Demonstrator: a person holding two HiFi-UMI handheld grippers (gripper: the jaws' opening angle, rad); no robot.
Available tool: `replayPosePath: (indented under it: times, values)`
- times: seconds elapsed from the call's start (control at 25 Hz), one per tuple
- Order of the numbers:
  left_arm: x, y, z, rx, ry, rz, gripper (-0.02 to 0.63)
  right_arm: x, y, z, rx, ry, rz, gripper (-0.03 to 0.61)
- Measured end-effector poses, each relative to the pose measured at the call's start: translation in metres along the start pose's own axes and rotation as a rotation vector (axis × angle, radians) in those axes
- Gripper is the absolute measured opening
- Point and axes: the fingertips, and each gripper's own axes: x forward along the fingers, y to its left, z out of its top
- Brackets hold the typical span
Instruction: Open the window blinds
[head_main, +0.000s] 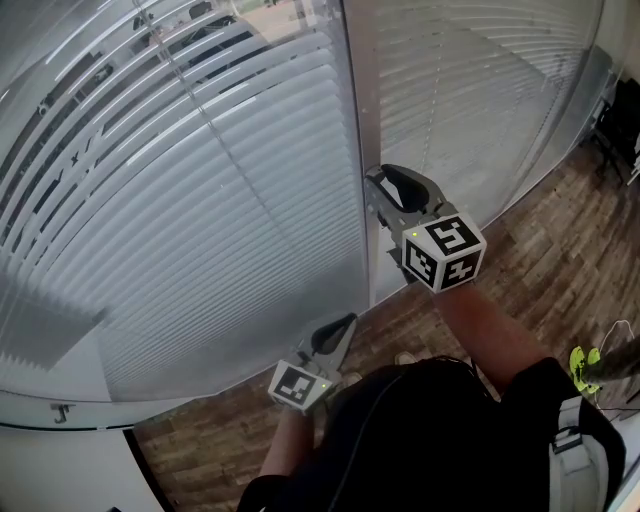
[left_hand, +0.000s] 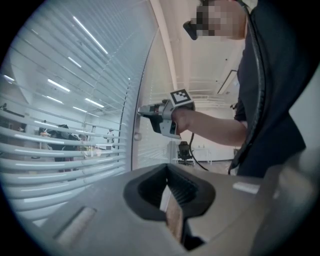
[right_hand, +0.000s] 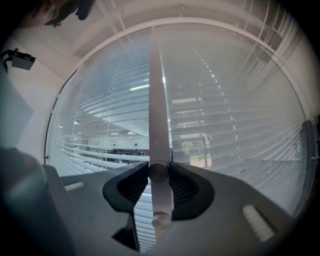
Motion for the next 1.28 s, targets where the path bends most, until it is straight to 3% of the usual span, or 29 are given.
replayPosePath:
  times: [0.2, 0.48, 0.56, 0.72, 0.84, 1.08, 1.28]
  values:
    - [0.003, -0.003, 0.002, 0.009, 0.002, -0.004, 0.005, -0.006, -0.001, -0.001, -0.01, -0.016, 0.016, 0.18]
    - [0.009, -0.013, 0.002, 0.015, 0.014, -0.017, 0.005, -0.029, -0.011, -0.005, -0.005, -0.032, 0.034, 0.186]
    - [0.013, -0.014, 0.003, 0.018, 0.019, -0.025, 0.005, -0.036, -0.01, -0.008, -0.004, -0.036, 0.084, 0.176]
    - [0.021, -0.021, 0.005, 0.03, 0.028, -0.037, 0.005, -0.062, 0.004, -0.01, -0.031, -0.066, 0.245, 0.082]
    - [0.031, -0.027, 0.015, 0.036, 0.024, -0.05, 0.005, -0.083, 0.003, -0.01, -0.069, -0.096, 0.317, 0.009]
    - [0.049, -0.042, 0.032, 0.05, 0.003, -0.066, 0.005, -0.133, -0.005, -0.023, -0.113, -0.128, 0.387, 0.006]
    - [0.062, -0.034, 0.031, 0.048, 0.011, -0.065, 0.005, -0.15, -0.002, -0.043, -0.037, -0.092, 0.471, 0.006]
